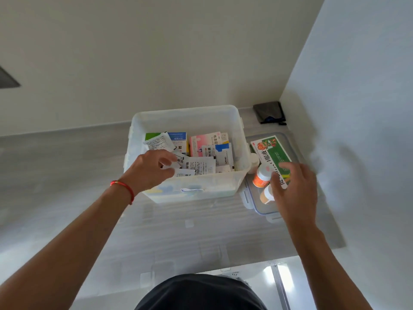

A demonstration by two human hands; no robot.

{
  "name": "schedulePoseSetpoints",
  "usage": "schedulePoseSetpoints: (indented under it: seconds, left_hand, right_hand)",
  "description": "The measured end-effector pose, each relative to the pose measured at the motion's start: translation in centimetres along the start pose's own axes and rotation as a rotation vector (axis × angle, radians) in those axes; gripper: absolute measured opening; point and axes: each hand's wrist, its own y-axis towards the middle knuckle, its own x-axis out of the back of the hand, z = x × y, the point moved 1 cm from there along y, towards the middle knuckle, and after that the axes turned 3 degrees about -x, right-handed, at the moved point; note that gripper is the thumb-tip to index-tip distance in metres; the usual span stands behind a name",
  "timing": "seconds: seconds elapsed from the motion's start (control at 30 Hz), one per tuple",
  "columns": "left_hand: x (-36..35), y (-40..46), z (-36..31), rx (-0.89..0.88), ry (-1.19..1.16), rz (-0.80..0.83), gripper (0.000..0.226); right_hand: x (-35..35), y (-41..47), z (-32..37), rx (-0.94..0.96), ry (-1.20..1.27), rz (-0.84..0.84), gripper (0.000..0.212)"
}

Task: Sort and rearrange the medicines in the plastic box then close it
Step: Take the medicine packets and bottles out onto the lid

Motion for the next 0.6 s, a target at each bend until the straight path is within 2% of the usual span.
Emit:
schedulePoseSetpoints:
  seconds: [0.1, 0.17, 0.23, 0.3, 0.43, 0.53, 0.6]
  left_hand:
    - [0.3, 1.0, 0.1, 0.014, 0.032, 0.1, 0.024]
    - [0.2, 1.3, 0.1, 0.005, 0.051, 0.13, 0.02]
    - [0.2, 1.2, 0.2, -0.003, 0.043, 0.057, 0.018]
    - [0.4, 1.0, 0.4, -0.022, -0.015, -0.083, 0.011]
    - [1.4, 0.2, 1.0, -0.06, -0.11, -0.239, 0.006]
    - [1.1, -0.5, 1.3, -0.082, -0.14, -0.296, 0.005]
    - [0.5, -0.8, 1.2, -0.118, -0.133, -0.319, 0.006]
  right_hand:
    - [0.9, 1.5, 4.1, 0.131, 0.224, 0.003, 0.02]
    - [0.6, 2.0, 7.0, 0.257, 0.283, 0.052, 0.014]
    - [-0.3, 2.4, 9.7, 0.367, 0.283, 0.143, 0.012]
    - [-1.9, 3.0, 11.7, 0.406, 0.247, 0.306, 0.015]
    - [-5.9, 3.8, 14.4, 0.37, -0.033, 0.662, 0.036]
    - [-7.9, 4.6, 15.1, 0.228, -0.089, 0.812, 0.049]
    - [-8.7, 4.9, 14.8, 0.135, -0.065, 0.867, 0.044]
